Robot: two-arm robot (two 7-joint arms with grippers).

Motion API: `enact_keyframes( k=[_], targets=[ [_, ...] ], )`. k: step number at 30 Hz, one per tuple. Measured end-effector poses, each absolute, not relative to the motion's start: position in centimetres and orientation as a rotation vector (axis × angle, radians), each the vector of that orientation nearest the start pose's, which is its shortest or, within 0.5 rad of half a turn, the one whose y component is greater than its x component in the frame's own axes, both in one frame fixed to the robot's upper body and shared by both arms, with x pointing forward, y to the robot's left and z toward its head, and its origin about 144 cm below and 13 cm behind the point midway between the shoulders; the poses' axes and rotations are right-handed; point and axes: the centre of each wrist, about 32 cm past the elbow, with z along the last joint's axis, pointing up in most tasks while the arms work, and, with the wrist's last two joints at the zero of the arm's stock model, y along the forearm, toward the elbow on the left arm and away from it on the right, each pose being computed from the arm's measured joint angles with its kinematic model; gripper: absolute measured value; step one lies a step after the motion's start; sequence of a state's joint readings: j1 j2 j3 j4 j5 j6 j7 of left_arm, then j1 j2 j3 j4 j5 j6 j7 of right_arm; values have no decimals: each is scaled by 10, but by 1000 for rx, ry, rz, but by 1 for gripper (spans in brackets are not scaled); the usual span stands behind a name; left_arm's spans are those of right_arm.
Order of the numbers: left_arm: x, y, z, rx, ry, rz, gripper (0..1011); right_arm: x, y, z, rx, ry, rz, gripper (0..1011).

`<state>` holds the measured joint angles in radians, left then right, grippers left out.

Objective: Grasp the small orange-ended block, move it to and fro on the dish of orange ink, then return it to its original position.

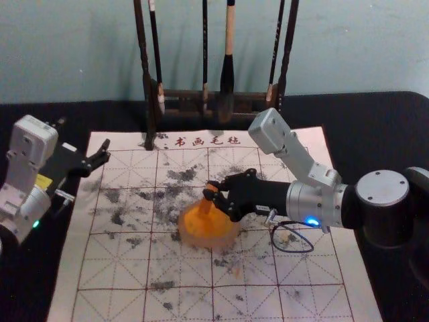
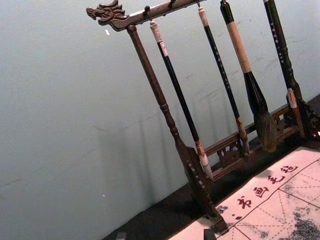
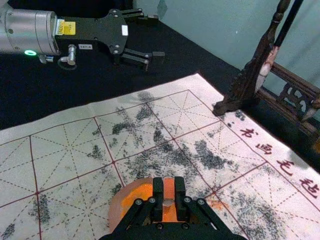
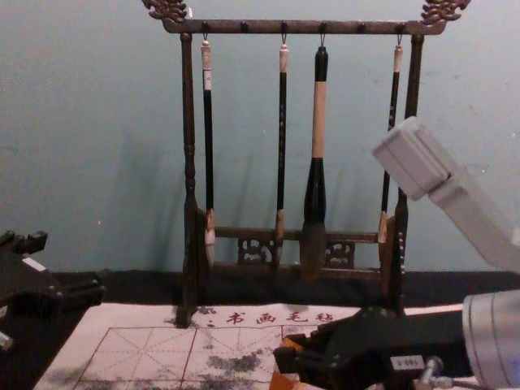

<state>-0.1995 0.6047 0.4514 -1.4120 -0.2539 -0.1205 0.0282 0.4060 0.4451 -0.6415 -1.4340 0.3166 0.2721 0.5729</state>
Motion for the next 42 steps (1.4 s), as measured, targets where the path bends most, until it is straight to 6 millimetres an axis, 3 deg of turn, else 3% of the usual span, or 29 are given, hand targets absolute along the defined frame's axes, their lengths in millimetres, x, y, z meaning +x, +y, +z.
enact_keyframes(
  k=[42],
  targets=[
    [489, 310, 1140, 304, -285, 1248, 1001, 510, -224, 1179, -417, 43, -536, 138]
  ],
)
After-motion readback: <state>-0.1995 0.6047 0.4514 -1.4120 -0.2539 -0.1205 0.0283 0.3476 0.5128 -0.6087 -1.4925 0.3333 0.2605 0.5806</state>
